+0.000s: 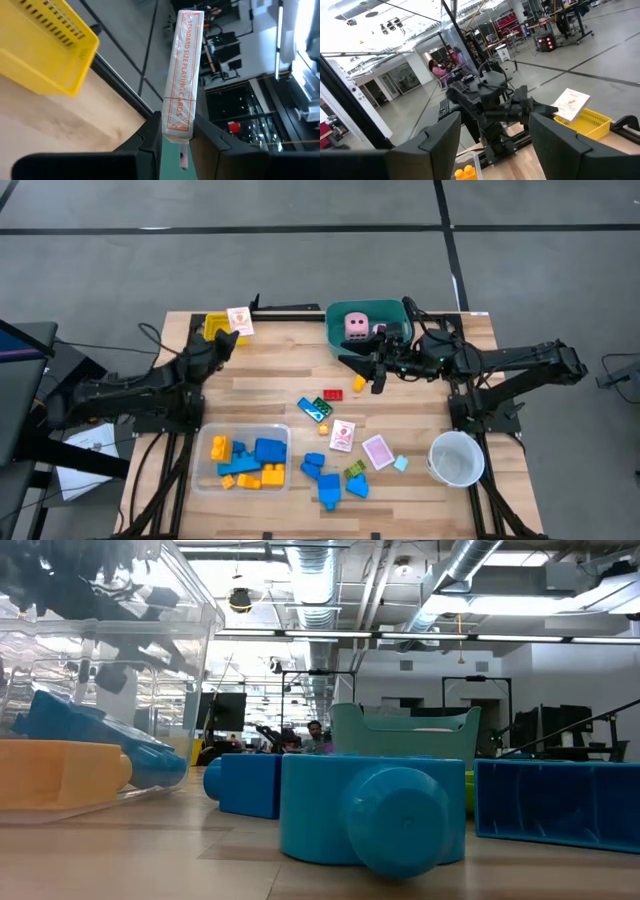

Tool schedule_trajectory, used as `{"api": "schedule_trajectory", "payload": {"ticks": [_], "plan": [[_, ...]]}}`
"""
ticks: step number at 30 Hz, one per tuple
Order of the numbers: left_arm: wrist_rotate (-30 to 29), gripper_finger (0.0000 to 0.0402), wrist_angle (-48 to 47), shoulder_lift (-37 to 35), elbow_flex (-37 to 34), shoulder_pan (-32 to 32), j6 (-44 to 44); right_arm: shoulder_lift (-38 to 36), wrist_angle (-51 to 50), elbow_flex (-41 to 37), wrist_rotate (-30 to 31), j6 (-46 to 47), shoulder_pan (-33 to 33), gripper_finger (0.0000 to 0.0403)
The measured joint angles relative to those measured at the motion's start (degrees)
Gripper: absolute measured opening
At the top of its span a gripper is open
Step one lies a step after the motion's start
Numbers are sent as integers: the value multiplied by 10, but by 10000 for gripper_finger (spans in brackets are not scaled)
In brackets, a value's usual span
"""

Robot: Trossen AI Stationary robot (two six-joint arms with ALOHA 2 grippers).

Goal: Pick & Place Toys
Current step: Put the orange playing card into the yellow bin

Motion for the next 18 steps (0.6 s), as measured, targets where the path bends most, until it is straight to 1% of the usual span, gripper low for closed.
{"api": "schedule_trajectory", "payload": {"ticks": [4,7,11,14,18], "plan": [[99,63,-1,13,0,92,-3,0,0,0,-1,0,-5,226],[138,63,-2,33,0,135,-30,0,-2,0,-1,0,-8,226],[153,63,-14,56,0,160,-81,0,-3,0,-1,0,-12,226],[153,63,-67,64,0,173,-120,0,-9,0,-1,5,-14,226],[142,63,-76,65,0,183,-150,0,-17,0,-1,9,-16,226]]}}
